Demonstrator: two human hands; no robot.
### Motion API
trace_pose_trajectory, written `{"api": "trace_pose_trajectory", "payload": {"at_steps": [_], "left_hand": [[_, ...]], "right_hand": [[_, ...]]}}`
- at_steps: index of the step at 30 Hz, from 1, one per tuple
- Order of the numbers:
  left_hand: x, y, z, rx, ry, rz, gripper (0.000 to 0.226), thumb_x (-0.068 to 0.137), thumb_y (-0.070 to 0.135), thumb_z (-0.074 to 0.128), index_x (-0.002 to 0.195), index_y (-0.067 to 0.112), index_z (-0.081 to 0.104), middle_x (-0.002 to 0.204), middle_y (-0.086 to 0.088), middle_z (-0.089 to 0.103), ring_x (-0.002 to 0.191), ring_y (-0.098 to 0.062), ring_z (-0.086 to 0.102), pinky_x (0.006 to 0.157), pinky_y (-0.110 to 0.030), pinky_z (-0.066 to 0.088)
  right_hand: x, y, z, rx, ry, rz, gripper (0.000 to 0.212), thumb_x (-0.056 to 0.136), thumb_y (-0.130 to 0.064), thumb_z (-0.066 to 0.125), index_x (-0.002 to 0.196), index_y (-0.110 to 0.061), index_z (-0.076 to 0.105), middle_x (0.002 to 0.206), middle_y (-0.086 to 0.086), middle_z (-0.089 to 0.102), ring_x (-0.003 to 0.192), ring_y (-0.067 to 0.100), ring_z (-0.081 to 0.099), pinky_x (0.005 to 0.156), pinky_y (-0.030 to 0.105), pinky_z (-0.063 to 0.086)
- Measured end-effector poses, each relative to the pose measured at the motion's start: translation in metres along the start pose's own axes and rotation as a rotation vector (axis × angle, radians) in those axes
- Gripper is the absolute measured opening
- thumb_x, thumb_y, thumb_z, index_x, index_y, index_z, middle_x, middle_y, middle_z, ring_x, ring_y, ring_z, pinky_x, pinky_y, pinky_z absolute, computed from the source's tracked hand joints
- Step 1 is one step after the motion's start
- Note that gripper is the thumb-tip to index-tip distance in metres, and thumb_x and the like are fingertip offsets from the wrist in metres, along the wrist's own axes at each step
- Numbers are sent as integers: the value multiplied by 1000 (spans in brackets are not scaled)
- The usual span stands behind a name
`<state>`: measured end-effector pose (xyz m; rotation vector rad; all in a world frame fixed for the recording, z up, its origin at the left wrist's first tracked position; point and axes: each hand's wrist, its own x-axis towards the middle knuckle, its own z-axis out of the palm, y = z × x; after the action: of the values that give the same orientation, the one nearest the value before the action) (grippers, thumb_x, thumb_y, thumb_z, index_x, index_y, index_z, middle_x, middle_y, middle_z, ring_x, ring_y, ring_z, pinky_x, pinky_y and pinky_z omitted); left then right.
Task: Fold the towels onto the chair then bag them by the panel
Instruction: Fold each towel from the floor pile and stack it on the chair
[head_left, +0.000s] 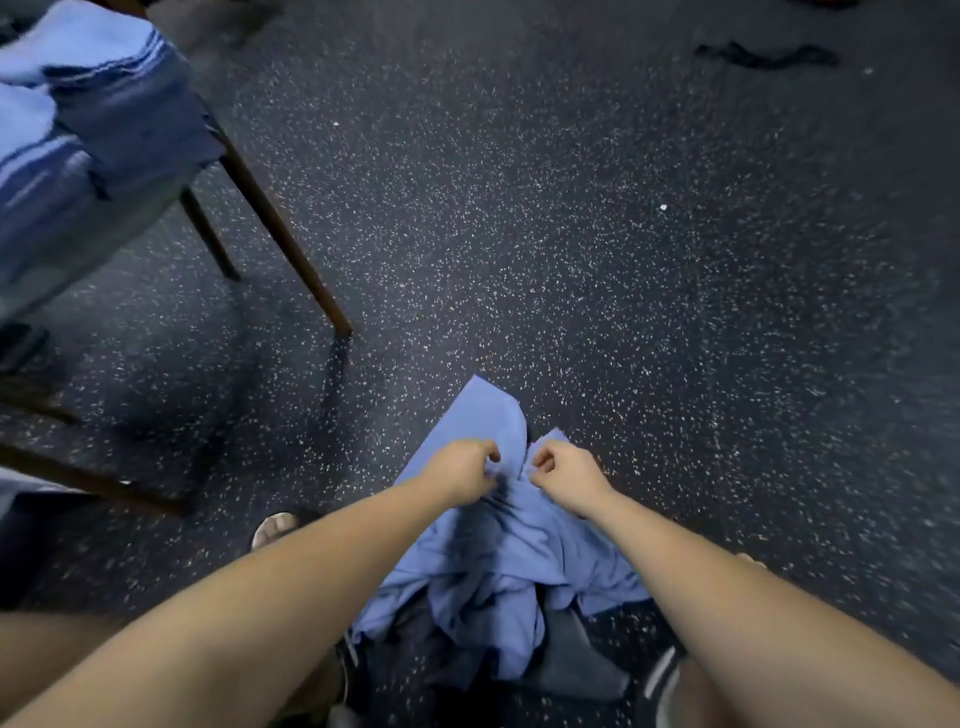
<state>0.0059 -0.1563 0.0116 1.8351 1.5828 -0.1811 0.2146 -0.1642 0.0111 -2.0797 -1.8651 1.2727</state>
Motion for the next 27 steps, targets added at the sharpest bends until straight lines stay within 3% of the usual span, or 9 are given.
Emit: {"api": "trace_pose_trajectory", "payload": {"at_steps": [2, 6, 9, 12, 15, 18, 20, 24, 27], "left_hand": [[1, -6, 21, -36, 6, -11, 47, 97, 22, 66, 143, 18, 58, 135, -13, 62, 123, -35, 62, 97, -38, 48], [3, -16, 48, -33, 28, -19, 46, 94, 23, 67, 139, 21, 55, 131, -14, 62, 117, -39, 64, 95, -43, 51], [-4, -16, 49, -15, 35, -20, 37, 93, 17, 65, 129, 17, 56, 123, -12, 68, 114, -36, 66, 85, -41, 50], [-3, -16, 37, -17, 48, -29, 24, 95, 24, 65, 118, 18, 63, 114, -9, 75, 111, -33, 68, 79, -38, 49], [-2, -11, 4, -13, 47, -8, 19, 95, 38, 70, 106, 23, 71, 103, -3, 78, 104, -29, 69, 82, -36, 53], [-6, -1, -46, -22, 41, 68, 20, 96, 44, 72, 92, 26, 65, 87, 1, 70, 90, -27, 63, 74, -34, 47], [-11, 8, -81, -17, 70, 124, 25, 96, 45, 73, 84, 27, 60, 79, 4, 65, 81, -24, 60, 70, -34, 46], [-27, 26, -145, 9, 160, 225, 17, 97, 43, 74, 88, 33, 64, 79, 9, 70, 67, -10, 66, 66, -31, 54], [-40, 41, -186, 34, 263, 287, 8, 98, 37, 75, 97, 31, 70, 88, 10, 69, 79, -13, 66, 75, -32, 54]], "right_hand": [[-1, 16, 16, -54, -29, 7, 21, 83, -15, 75, 102, -20, 69, 93, -2, 71, 96, 25, 69, 86, 33, 53], [-9, 30, 37, -123, -80, 35, 42, 85, -20, 78, 123, -15, 63, 114, 5, 71, 106, 29, 67, 90, 36, 50], [-12, 33, 47, -147, -87, 77, 27, 88, -31, 76, 108, -29, 59, 107, 0, 73, 107, 28, 68, 93, 37, 50], [-11, 26, 42, -61, -61, 37, 22, 93, -36, 77, 91, -28, 57, 86, -5, 66, 95, 27, 67, 87, 36, 51], [-10, 9, 17, 24, -41, -37, 20, 98, -31, 72, 89, -22, 56, 76, -8, 57, 81, 21, 55, 72, 33, 43], [-8, -14, -20, 86, -34, -119, 21, 101, -30, 68, 96, -12, 59, 79, -6, 56, 78, 16, 50, 70, 34, 39], [-9, -34, -49, 93, -26, -158, 21, 101, -33, 65, 95, -16, 57, 77, -8, 55, 75, 14, 48, 68, 34, 38], [-23, -79, -109, 43, -30, -245, 20, 104, -36, 64, 98, -18, 59, 73, -7, 57, 62, 9, 47, 59, 32, 36], [-41, -106, -149, 38, 2, -312, 21, 103, -35, 69, 99, -15, 65, 73, -8, 58, 61, 7, 46, 58, 30, 36]]}}
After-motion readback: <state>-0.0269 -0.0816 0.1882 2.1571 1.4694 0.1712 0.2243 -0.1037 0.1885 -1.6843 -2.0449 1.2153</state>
